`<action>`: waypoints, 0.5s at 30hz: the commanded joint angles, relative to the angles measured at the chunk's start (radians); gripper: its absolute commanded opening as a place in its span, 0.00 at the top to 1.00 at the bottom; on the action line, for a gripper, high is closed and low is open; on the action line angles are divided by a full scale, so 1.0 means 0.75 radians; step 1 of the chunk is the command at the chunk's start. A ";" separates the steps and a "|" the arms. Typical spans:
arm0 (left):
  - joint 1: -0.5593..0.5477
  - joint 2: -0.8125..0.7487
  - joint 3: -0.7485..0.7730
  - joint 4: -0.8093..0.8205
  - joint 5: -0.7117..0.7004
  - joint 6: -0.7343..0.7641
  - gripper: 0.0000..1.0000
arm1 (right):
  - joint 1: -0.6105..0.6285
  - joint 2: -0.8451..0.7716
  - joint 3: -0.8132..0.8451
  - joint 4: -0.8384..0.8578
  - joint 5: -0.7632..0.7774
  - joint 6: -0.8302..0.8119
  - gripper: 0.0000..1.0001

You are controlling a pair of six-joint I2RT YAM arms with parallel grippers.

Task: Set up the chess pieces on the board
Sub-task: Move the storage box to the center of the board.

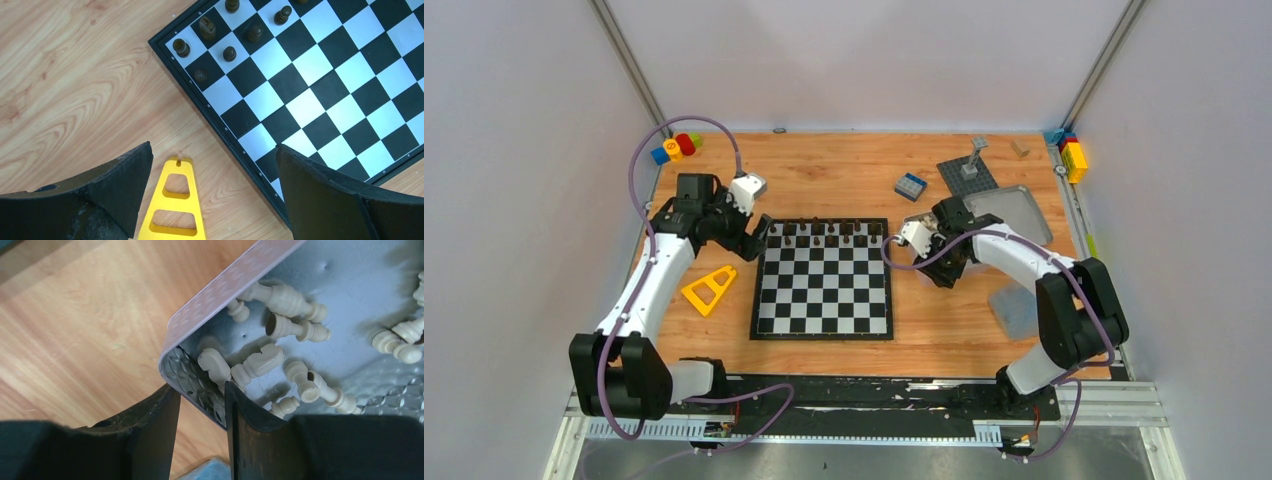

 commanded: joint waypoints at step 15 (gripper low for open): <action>-0.006 0.075 0.180 -0.026 -0.004 -0.088 0.00 | 0.272 -0.303 -0.198 -0.104 -0.287 0.352 0.62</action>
